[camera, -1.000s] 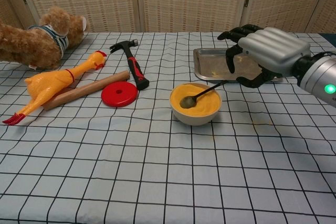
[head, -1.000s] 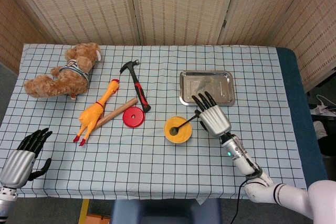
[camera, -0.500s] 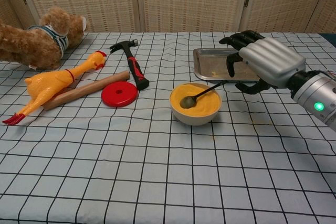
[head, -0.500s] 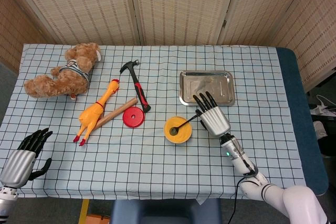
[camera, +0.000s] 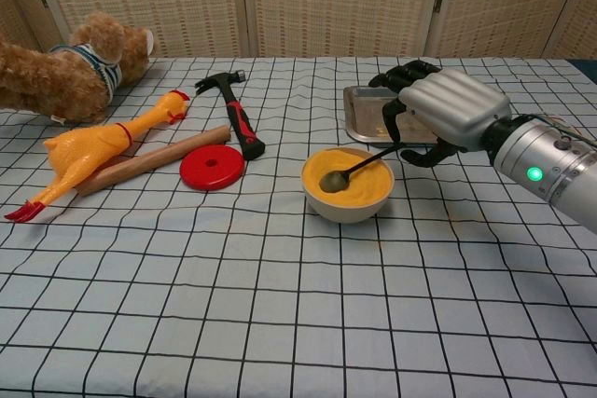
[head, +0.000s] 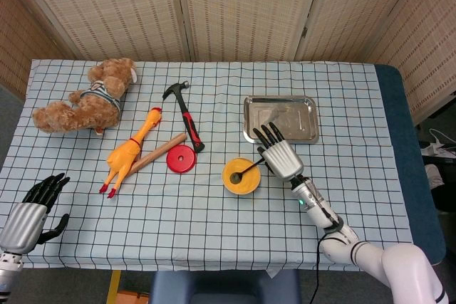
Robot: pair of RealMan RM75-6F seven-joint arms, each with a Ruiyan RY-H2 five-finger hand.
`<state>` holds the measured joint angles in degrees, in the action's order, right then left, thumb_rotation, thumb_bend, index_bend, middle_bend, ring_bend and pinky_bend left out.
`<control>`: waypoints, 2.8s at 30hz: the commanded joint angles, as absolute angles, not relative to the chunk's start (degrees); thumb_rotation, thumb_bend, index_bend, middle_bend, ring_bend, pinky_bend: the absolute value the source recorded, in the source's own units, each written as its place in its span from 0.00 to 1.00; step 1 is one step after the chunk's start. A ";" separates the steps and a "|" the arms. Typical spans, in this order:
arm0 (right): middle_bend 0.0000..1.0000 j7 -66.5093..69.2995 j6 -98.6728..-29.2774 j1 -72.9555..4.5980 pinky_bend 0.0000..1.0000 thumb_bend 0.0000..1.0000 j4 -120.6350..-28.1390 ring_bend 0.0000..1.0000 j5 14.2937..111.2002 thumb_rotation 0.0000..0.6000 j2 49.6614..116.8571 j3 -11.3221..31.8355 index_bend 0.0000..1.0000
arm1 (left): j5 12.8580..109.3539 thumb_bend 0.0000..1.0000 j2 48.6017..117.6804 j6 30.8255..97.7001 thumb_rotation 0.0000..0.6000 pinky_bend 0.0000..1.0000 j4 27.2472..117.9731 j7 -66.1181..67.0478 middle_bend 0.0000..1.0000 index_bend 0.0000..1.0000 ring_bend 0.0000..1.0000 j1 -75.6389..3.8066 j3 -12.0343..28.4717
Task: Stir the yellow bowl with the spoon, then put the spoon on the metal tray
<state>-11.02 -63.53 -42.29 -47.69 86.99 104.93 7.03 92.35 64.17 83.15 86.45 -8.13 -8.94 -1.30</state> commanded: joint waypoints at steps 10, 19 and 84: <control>0.08 -14.04 -61.85 -42.68 0.00 0.25 -50.62 0.00 85.51 1.00 103.47 7.34 0.54 | 92.39 0.45 64.20 83.11 1.00 0.13 86.46 -8.12 0.00 0.00 0.00 -8.94 -1.38; 0.08 -14.53 -61.49 -42.92 0.00 0.25 -50.17 0.00 85.13 1.00 103.96 7.34 0.54 | 92.32 0.45 64.12 82.96 1.00 0.13 86.32 -8.47 0.00 0.00 0.00 -9.03 -1.36; 0.13 -29.69 -54.43 -46.61 0.00 0.58 -62.45 0.00 76.96 1.00 96.03 11.23 0.76 | 93.69 0.46 64.24 83.23 1.00 0.13 85.96 -8.67 0.00 0.00 0.00 -9.25 -2.01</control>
<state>-28.48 -55.43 -45.89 -62.75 77.94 95.68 10.87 93.67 64.25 83.21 85.96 -8.66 -9.26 -2.00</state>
